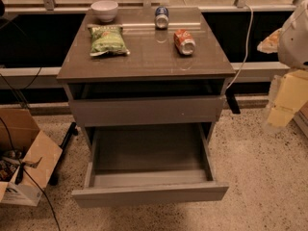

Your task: Close middle drawer

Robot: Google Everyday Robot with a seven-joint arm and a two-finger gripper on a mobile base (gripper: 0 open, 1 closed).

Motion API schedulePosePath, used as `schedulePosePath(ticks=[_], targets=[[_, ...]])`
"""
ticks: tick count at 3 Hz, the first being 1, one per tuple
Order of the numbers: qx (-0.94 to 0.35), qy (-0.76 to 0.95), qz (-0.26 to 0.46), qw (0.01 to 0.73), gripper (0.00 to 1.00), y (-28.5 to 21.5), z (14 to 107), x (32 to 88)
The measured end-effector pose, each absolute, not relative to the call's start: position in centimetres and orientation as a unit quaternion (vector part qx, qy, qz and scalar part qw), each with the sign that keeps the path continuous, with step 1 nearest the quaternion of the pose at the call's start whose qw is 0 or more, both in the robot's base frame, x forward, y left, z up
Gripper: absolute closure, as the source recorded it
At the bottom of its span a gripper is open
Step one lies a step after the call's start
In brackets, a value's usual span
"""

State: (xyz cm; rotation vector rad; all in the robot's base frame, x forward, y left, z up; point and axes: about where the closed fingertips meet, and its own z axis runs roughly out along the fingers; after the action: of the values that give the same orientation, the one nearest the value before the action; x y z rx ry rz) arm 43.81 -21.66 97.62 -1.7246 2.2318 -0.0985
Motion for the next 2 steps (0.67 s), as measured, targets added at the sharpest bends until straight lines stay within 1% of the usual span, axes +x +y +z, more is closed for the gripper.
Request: schedulePosePath(ticks=[1, 2], targets=[[-0.603, 0.781, -0.034, 0.159, 0.00, -21.66, 97.62, 43.81], [-0.602, 0.781, -0.031, 0.163, 0.14, -21.69, 97.41, 43.93]])
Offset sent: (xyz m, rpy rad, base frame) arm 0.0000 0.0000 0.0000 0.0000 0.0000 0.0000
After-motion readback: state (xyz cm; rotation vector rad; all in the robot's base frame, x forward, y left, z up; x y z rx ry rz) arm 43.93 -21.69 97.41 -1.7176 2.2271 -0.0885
